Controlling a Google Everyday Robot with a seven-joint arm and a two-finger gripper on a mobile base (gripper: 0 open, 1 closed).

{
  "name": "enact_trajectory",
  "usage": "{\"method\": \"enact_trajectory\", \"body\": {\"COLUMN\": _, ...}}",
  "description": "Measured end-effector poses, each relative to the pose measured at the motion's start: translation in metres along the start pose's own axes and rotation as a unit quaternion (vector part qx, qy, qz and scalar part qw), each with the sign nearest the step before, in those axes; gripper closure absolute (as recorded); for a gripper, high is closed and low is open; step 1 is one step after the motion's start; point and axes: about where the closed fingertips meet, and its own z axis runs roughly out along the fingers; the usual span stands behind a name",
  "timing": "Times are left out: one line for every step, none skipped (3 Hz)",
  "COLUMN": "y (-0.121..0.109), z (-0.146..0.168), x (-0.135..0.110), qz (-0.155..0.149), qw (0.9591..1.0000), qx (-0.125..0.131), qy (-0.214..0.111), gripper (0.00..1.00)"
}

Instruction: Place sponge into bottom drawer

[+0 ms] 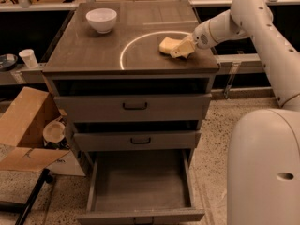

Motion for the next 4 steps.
{"method": "enact_trajectory", "body": {"y": 0.005, "z": 0.001, "x": -0.007, "qz": 0.002, "qw": 1.0000, "qx": -0.002, "qy": 0.004, "gripper": 0.66}}
{"method": "enact_trajectory", "body": {"y": 0.026, "z": -0.019, "x": -0.043, "qz": -0.043, "qw": 0.9989, "qx": -0.004, "qy": -0.017, "gripper": 0.89}}
{"method": "enact_trajectory", "body": {"y": 0.066, "z": -0.040, "x": -0.082, "qz": -0.118, "qw": 0.9912, "qx": -0.039, "qy": -0.047, "gripper": 1.00}}
{"method": "enact_trajectory", "body": {"y": 0.068, "z": -0.038, "x": -0.082, "qz": -0.129, "qw": 0.9897, "qx": -0.042, "qy": -0.047, "gripper": 1.00}}
